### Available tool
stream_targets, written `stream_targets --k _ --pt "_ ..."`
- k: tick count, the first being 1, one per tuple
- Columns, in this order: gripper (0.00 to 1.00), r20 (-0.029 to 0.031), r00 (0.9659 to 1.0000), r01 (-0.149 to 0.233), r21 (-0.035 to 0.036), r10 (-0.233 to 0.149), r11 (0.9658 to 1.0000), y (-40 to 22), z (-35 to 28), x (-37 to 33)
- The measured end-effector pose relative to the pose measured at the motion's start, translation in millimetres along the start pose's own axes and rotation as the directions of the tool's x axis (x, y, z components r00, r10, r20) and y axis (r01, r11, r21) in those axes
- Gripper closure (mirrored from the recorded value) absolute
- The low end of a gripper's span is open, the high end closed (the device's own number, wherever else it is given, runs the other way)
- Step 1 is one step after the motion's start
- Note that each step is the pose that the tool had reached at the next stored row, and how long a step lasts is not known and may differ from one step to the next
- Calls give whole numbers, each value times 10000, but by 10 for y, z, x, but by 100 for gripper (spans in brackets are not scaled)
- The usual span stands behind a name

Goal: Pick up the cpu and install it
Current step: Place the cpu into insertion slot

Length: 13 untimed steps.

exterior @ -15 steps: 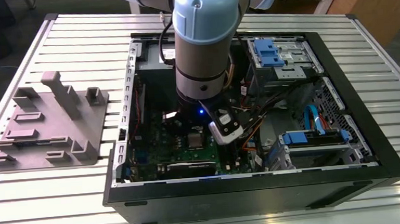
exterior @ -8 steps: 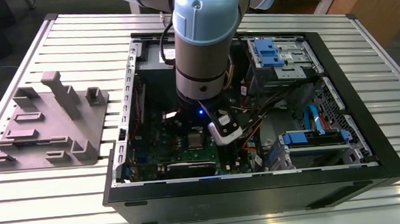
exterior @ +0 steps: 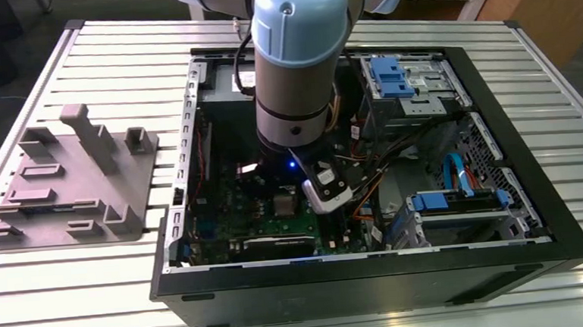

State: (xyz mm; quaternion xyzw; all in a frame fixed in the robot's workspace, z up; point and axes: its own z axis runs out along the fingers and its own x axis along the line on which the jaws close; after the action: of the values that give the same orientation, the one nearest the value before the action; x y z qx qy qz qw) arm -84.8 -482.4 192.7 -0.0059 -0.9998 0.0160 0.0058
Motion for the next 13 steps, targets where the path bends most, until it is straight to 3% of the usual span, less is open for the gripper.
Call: stream_targets --k 13 --pt "55 -4 10000 -1 -11 1 10000 1 29 0"
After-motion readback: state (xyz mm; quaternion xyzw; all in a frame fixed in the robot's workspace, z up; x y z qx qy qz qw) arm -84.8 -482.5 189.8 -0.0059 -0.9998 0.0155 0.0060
